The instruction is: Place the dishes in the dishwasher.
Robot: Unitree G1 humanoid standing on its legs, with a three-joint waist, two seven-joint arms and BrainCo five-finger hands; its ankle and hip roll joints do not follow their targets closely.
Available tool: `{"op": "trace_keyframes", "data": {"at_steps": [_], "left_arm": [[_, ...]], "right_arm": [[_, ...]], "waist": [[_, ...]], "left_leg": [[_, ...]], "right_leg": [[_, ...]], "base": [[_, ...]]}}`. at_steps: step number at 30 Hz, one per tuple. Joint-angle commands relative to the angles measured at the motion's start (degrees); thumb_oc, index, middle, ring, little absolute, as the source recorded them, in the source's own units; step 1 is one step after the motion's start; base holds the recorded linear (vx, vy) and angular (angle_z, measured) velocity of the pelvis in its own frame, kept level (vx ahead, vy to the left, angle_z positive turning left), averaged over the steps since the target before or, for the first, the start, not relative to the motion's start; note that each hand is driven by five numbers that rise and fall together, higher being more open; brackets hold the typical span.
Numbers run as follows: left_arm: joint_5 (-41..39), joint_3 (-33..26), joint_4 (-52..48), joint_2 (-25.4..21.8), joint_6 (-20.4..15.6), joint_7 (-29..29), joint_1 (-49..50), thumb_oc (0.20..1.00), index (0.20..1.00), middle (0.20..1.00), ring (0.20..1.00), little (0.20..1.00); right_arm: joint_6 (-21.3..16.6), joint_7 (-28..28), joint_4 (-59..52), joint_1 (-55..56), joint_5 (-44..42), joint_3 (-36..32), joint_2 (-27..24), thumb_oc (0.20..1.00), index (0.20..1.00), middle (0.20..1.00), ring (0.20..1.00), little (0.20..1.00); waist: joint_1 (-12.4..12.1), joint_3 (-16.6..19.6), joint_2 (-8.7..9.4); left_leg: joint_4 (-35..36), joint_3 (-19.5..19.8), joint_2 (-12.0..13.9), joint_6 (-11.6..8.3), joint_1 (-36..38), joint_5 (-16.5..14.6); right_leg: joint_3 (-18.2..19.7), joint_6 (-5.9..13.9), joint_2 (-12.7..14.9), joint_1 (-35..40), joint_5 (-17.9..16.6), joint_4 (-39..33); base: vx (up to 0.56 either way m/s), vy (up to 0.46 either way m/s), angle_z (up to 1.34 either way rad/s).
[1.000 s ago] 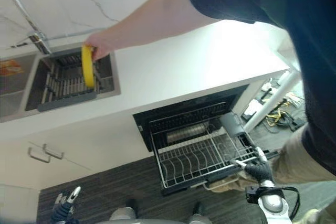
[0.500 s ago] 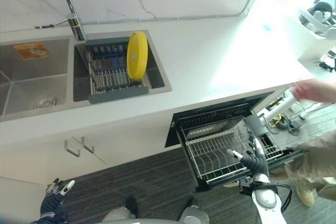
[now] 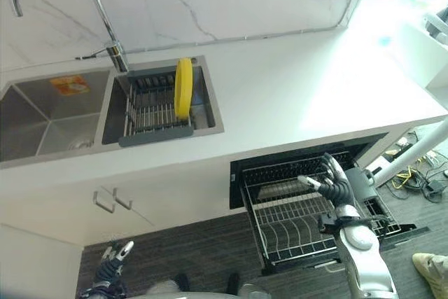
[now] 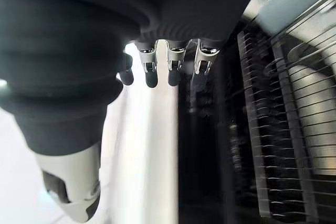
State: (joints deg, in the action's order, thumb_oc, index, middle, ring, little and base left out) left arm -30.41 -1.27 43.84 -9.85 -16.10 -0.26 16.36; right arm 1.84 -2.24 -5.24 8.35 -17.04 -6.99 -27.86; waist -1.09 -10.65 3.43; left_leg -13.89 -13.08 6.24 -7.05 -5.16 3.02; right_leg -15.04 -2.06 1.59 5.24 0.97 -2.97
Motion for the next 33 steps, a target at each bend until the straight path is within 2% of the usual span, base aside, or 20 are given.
{"op": "trace_keyframes", "data": {"at_steps": [1,2,3,6,7,9,16,25,33], "left_arm": [[-1.0,0.0,-2.9,-3.4,-3.8,0.3,-2.1,1.0,1.0,1.0,1.0,1.0],[-1.6,-0.6,-1.8,-3.1,-4.4,-0.3,-1.6,1.0,1.0,1.0,1.0,1.0],[-1.7,-0.9,-0.9,-2.9,-4.6,-0.8,-1.7,1.0,1.0,1.0,1.0,1.0],[-1.8,-0.8,1.5,-2.2,-5.2,-1.7,-2.1,1.0,1.0,1.0,1.0,1.0],[-1.6,-1.1,2.6,-2.0,-5.4,-2.0,-2.5,1.0,1.0,1.0,1.0,1.0],[-0.5,-1.4,3.3,-2.5,-5.2,-3.0,-3.4,1.0,1.0,1.0,1.0,1.0],[-0.8,-0.5,4.9,-4.9,-5.5,-3.0,-5.7,1.0,1.0,1.0,1.0,1.0],[0.4,0.2,5.9,-7.0,-4.2,-2.2,-7.6,1.0,1.0,1.0,1.0,1.0],[-0.2,0.7,6.9,-8.2,-3.0,-2.2,-8.3,1.0,1.0,1.0,1.0,1.0]], "right_arm": [[-6.0,-0.2,-5.1,-4.9,-1.8,-0.9,-1.4,1.0,1.0,1.0,1.0,1.0],[-7.2,0.1,-6.2,-5.3,-3.0,-0.8,-1.5,1.0,1.0,1.0,1.0,1.0],[-7.4,0.8,-6.9,-5.5,-4.3,-0.7,-1.5,1.0,1.0,1.0,1.0,1.0],[-9.0,1.8,-8.2,-5.8,-6.3,-1.0,-1.5,1.0,1.0,1.0,1.0,1.0],[-7.9,2.6,-8.4,-5.5,-7.3,-1.5,-1.2,1.0,1.0,1.0,1.0,1.0],[-8.0,3.8,-8.7,-5.4,-9.1,-1.6,-1.0,1.0,1.0,1.0,1.0,1.0],[-8.0,-1.9,-3.2,-14.2,-12.4,0.0,-1.8,1.0,1.0,1.0,1.0,1.0],[-6.8,-3.5,7.1,-25.7,-14.5,2.7,-2.8,1.0,1.0,1.0,1.0,1.0],[-3.1,-4.9,13.9,-32.9,-16.4,4.0,-3.9,1.0,1.0,1.0,1.0,1.0]], "waist": [[-0.9,-2.3,-0.32],[-1.4,-2.0,-1.09],[-1.7,-1.8,-1.48],[-2.0,-0.6,-2.12],[-2.0,0.1,-2.26],[-2.2,0.8,-1.96],[-5.2,1.3,-0.99],[-8.7,1.4,0.25],[-10.2,1.7,0.52]], "left_leg": [[6.4,-3.2,-1.4,2.62,3.0,-6.0],[9.6,-2.9,-0.6,1.87,3.1,-3.4],[11.4,-2.0,-0.3,1.36,3.0,-2.1],[14.8,-1.3,-0.4,1.53,4.4,-1.7],[16.6,-1.6,-0.6,1.58,5.6,-1.6],[17.7,-1.3,-1.0,2.1,7.3,-2.3],[18.1,0.8,-2.5,3.78,9.1,-4.2],[18.4,1.9,-3.6,5.73,8.9,-5.2],[18.4,3.3,-4.3,6.36,9.1,-5.9]], "right_leg": [[-4.7,6.11,4.1,1.7,1.6,2.0],[-4.5,6.24,3.6,2.4,2.1,1.4],[-4.2,6.28,3.3,2.9,2.4,0.9],[-4.5,6.49,3.7,3.6,3.2,0.2],[-5.2,6.95,4.1,3.7,3.2,0.2],[-6.2,7.62,4.8,3.7,3.0,0.8],[-8.1,9.24,6.9,3.0,2.2,2.9],[-10.1,11.11,9.1,2.9,1.4,5.0],[-10.8,11.4,9.9,2.8,0.7,5.6]], "base": [[0.11,0.144,0.29],[0.14,0.156,0.31],[0.14,0.148,0.09],[0.15,0.224,-0.18],[0.16,0.19,-0.25],[0.15,0.103,0.06],[0.07,0.031,0.23],[0.03,0.013,0.14],[0.02,0.01,0.05]]}}
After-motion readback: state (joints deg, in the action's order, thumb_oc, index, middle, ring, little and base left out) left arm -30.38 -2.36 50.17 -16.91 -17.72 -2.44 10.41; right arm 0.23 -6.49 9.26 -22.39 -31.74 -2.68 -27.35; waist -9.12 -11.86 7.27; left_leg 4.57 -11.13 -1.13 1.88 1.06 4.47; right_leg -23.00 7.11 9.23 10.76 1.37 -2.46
